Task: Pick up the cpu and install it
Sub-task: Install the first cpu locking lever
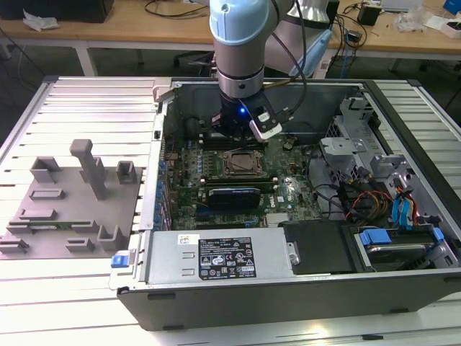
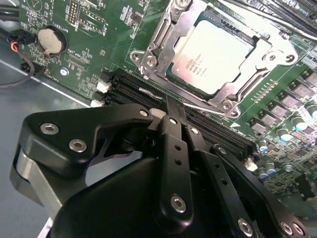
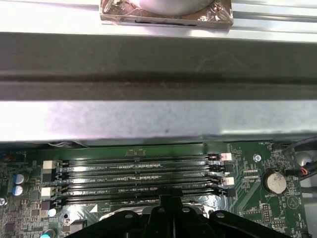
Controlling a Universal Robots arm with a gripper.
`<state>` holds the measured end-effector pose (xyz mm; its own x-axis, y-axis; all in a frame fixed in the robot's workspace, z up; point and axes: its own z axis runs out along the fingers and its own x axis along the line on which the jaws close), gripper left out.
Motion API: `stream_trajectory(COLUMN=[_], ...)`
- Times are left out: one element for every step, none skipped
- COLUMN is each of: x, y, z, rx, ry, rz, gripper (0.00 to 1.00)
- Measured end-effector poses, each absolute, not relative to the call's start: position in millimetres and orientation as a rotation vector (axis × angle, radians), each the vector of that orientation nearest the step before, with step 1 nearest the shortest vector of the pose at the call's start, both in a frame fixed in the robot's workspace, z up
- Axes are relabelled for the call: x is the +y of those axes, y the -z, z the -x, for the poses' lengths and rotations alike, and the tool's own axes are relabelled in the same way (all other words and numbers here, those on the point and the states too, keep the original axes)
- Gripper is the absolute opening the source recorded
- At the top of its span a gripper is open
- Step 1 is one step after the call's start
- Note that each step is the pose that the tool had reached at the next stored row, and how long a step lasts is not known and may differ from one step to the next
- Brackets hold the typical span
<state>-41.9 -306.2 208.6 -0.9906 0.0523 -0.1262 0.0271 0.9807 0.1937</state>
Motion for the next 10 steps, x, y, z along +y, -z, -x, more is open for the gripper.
stream_trajectory(x=[-306.2, -306.1, -306.1, -305.5, -304.6, -303.7, -302.8, -302.2, -301.7, -301.2], y=[-208.2, -207.8, -206.9, -206.8, -206.8, -206.8, -206.8, -206.8, -206.8, -206.8], z=[42.0, 42.0, 42.1, 42.1, 42.1, 42.1, 42.1, 42.2, 42.1, 42.1], rx=[2.995, 2.994, 2.991, 2.990, 2.990, 2.990, 2.990, 2.989, 2.989, 2.989], ry=[-0.289, -0.287, -0.282, -0.282, -0.281, -0.281, -0.280, -0.279, -0.278, -0.276], rz=[-0.066, -0.070, -0.092, -0.103, -0.107, -0.109, -0.112, -0.115, -0.118, -0.121], gripper=[0.11, 0.11, 0.11, 0.11, 0.11, 0.11, 0.11, 0.11, 0.11, 0.11])
